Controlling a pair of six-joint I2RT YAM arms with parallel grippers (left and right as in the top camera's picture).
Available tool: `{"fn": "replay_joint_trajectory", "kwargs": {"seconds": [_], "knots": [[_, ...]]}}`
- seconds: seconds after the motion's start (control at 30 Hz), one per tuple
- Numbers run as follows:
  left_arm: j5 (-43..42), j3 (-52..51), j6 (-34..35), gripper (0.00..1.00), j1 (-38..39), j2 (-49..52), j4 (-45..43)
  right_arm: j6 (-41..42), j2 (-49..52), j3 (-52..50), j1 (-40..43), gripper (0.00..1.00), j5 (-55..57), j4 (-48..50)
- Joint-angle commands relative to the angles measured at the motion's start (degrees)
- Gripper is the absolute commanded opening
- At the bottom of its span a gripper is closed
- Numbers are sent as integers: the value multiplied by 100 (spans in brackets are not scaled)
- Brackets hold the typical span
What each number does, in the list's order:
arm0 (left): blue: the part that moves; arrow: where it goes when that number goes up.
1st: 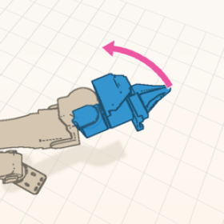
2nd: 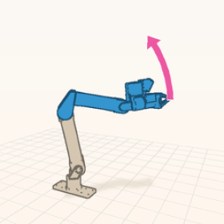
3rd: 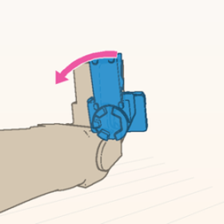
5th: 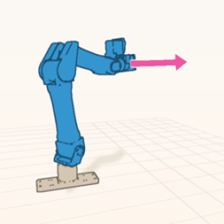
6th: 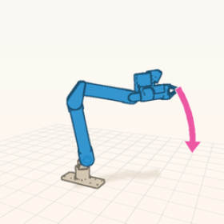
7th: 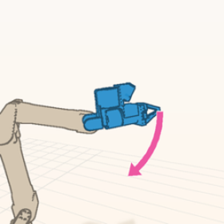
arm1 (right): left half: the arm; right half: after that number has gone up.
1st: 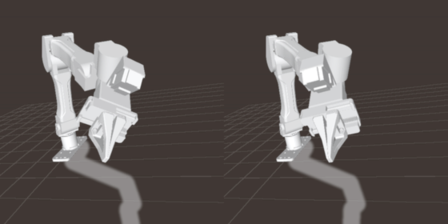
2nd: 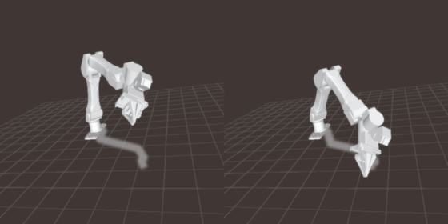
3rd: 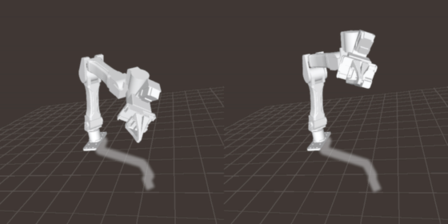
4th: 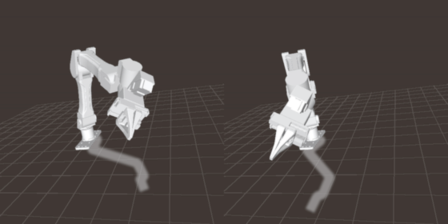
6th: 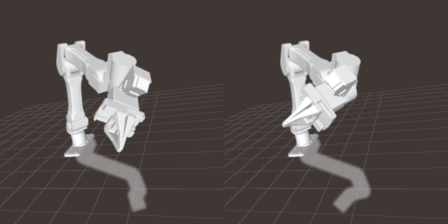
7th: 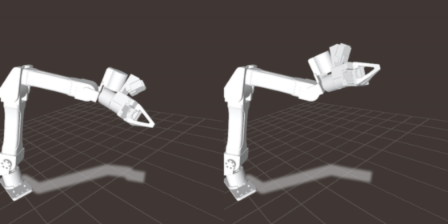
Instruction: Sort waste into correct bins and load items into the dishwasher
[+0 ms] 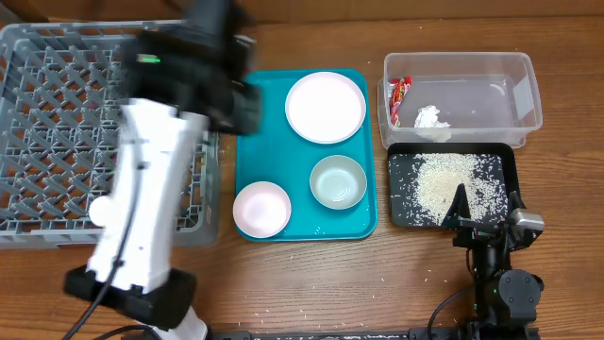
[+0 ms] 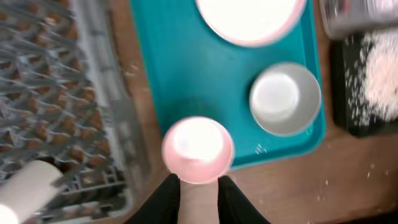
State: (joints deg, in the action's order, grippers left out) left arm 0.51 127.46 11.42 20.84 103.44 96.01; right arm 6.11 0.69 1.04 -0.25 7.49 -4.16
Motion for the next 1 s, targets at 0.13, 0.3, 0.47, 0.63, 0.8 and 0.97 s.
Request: {"fn": "replay_joint_trajectory", "kwargs": {"seconds": [0.13, 0.3, 0.47, 0.63, 0.8, 0.97], "knots": [[763, -2013, 1851, 100, 1652, 120, -1464, -15, -52, -59, 22, 100, -9, 22], [129, -2892, 1939, 76, 1508, 216, -2367, -15, -52, -59, 22, 100, -9, 22], [136, -4172, 1950, 48, 1510, 234, -3768, -15, -52, -59, 22, 100, -9, 22], [0, -4953, 2024, 46, 1453, 531, -4695, -15, -52, -59, 22, 100, -9, 22], [-162, -4953, 2009, 32, 1443, 1019, -4927, -15, -52, -59, 22, 100, -9, 22], [-2, -4483, 1989, 4, 1226, 966, -4175, -15, -52, -59, 22, 100, -9, 22]]}}
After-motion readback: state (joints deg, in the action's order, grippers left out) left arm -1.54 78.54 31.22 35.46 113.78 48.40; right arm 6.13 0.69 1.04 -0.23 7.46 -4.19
